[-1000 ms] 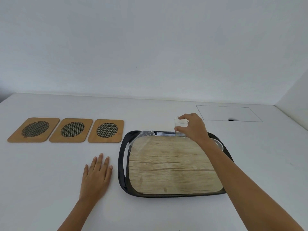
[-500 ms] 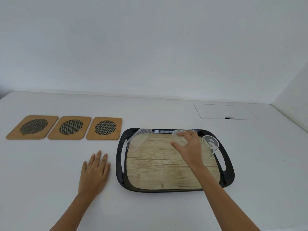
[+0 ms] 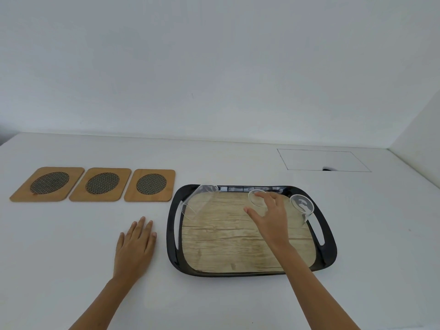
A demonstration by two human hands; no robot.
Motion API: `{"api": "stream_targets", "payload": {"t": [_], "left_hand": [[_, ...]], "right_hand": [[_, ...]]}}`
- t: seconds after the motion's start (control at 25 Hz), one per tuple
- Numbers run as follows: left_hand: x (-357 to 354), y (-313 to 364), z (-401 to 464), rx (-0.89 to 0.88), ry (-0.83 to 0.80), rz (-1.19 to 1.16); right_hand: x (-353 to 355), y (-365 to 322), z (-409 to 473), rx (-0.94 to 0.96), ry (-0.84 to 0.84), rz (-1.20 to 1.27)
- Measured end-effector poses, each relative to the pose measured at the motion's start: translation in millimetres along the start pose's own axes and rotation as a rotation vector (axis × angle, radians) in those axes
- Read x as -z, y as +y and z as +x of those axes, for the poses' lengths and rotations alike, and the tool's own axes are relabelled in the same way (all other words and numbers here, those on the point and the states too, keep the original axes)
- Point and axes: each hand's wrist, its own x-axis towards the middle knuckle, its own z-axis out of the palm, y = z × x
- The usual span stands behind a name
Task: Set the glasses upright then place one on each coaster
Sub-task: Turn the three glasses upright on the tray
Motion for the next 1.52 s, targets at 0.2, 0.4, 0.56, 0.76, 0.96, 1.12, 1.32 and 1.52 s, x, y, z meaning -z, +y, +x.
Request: {"api": "stream_targets", "payload": {"t": [0.2,0.4,0.56,0.76,0.96,1.12,1.32,1.52], "left_hand": [[31.6,36.7,28.7,0.111,0.134,-0.285],[50.2,107.6,71.4,-0.195,0.115,-0.268],[30.0,137.9,97.5,-0.273,-0.254,0.034],[8.4,140.1,104.2,-0.201,-0.354,0.228],[8.9,145.2,96.3,-0.151,-0.230,0.111],[14.3,144.6,80.8,-0.020,-0.272,-0.475],[17.1,136.8,55.7,-0.025,-0.254,-0.816],[9.9,130.8,36.7,-0.091,-0.157,-0.866]], "right_hand": [[0.7,-4.1,-20.1,0.047,0.010,-0.171],[-9.2,6.5,-62.2,0.499,0.092,-0.225],[-16.2,26.4,-87.4,0.539,-0.176,-0.320],[-16.4,43.6,-93.9,0.438,-0.216,-0.410],[-19.3,46.5,-93.6,0.404,-0.209,-0.426],[-19.7,46.6,-94.5,0.407,-0.201,-0.421],[-19.7,45.0,-95.1,0.389,-0.206,-0.431],[-19.3,43.0,-95.4,0.382,-0.204,-0.432]]}}
